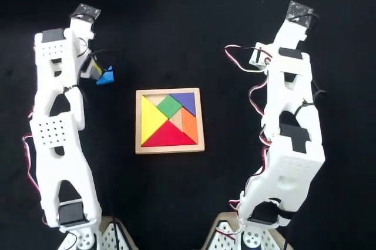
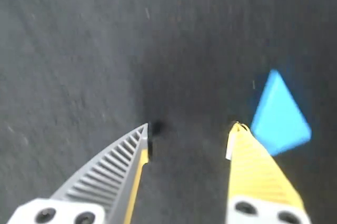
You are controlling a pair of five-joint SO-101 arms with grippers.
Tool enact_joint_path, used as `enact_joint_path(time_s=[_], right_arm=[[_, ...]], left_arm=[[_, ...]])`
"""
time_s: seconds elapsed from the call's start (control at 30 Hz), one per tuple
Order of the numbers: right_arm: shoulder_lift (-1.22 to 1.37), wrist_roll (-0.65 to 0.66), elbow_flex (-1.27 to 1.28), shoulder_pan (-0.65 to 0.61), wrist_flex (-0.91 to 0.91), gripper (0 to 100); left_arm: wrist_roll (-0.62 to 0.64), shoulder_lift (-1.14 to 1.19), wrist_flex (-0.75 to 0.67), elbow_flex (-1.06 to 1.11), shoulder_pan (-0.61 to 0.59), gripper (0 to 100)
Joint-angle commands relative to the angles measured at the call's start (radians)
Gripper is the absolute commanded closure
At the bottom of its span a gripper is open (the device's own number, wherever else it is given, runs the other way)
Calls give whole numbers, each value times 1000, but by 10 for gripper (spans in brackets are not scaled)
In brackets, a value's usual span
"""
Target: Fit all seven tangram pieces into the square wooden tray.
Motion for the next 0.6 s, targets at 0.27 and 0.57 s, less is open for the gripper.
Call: enact_joint_path(time_s=[0.27,0.57], right_arm=[[-7,2,-44,-20,-17,983],[15,2,-53,-20,-18,983]], left_arm=[[75,-71,359,-432,74,754],[-48,32,324,-418,180,752]])
